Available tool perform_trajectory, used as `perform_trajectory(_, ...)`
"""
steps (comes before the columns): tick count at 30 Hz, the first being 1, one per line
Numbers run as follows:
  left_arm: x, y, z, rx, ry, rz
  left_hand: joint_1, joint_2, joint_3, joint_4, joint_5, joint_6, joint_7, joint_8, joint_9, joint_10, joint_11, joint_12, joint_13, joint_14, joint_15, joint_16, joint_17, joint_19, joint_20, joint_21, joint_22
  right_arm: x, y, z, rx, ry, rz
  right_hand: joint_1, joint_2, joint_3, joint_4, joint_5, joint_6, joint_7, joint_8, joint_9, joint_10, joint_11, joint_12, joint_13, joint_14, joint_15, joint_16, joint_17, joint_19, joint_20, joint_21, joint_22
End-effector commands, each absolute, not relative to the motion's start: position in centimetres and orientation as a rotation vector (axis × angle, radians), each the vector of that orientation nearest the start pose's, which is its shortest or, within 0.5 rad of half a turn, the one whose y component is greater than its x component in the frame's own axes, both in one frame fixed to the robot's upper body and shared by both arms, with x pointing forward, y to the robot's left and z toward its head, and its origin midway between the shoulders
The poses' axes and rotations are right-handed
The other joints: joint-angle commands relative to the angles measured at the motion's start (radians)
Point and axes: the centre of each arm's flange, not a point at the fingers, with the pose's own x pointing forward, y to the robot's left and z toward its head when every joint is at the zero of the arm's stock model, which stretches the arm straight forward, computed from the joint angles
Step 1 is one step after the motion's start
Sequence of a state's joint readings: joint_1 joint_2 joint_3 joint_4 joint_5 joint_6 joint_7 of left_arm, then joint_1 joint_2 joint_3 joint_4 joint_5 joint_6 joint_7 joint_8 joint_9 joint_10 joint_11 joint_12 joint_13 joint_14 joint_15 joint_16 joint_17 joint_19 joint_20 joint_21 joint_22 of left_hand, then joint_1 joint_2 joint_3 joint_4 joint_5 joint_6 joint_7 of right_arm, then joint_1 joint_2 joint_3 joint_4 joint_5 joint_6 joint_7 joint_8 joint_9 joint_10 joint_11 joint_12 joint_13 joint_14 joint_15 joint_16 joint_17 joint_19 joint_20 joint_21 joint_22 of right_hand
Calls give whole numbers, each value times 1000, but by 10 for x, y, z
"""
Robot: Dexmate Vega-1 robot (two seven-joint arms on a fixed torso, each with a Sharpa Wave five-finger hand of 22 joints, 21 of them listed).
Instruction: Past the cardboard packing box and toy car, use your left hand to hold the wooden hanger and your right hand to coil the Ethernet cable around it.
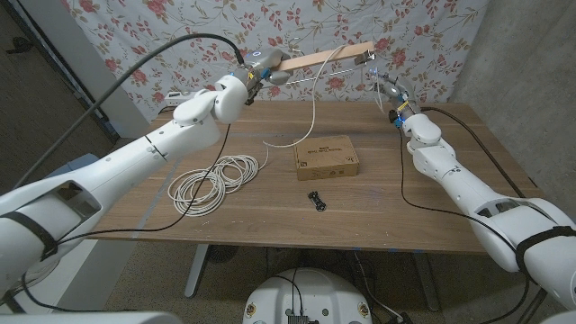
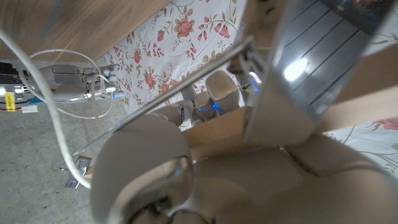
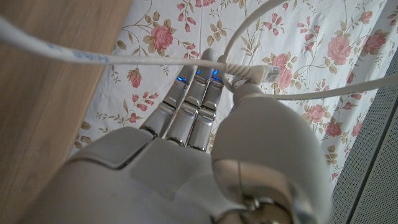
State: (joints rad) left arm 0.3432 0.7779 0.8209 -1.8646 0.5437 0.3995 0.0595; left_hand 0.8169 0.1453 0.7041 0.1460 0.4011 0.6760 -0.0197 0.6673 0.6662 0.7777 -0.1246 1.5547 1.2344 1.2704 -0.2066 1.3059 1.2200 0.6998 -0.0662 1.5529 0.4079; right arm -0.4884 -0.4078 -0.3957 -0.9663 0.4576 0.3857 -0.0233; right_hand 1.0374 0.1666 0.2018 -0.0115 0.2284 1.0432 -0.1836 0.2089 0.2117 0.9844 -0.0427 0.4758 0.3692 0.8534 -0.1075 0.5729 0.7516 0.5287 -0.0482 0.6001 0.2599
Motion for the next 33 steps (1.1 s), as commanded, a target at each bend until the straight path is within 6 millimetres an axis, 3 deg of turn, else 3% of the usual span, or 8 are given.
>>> perform_trajectory(1, 560, 143, 208, 1528, -890, 333, 1, 11, -1, -5, 5, 4, -1, 10, 0, 2, 3, 8, 4, -2, 1, 9, 2, -6, -38, 8, 5, 685, -296, 51, -37, -745, 129, -4, 1, 4, 0, -4, 120, 122, 6, 4, 4, 6, -4, 4, 4, -99, 0, 4, -8, 1, 8, 1)
perform_trajectory(12, 563, 130, 209, 1579, -881, 491, 1, 12, -2, -5, 6, 2, -2, 16, 3, 9, 1, 10, 4, 2, 1, 11, 1, 0, -38, 6, -2, 680, -290, 9, -24, -692, 221, -4, -1, 4, -1, -5, 122, 123, 6, 4, 7, 12, -5, 7, 7, -99, 0, 8, -10, 4, 15, -1)
perform_trajectory(20, 565, 126, 206, 1569, -874, 645, 1, 14, -1, -5, 6, -2, -1, 21, 7, 11, -2, 10, 5, 4, 1, 13, 1, 4, -38, 7, -3, 675, -285, 2, -74, -667, 328, -4, -1, 5, -1, -6, 123, 126, 6, 4, 13, 16, -6, 8, 10, -98, 0, 12, -10, 10, 22, -2)
perform_trajectory(33, 575, 124, 208, 1597, -839, 667, 0, 16, -1, -6, 4, -3, -2, 26, 3, 14, -8, 10, 5, 6, 1, 17, 2, 5, -43, 7, -2, 656, -291, -3, -103, -692, 436, -2, -2, 6, -5, -8, 127, 132, 6, 6, 20, 22, -11, 5, 19, -97, 4, 20, -11, 17, 34, -5)
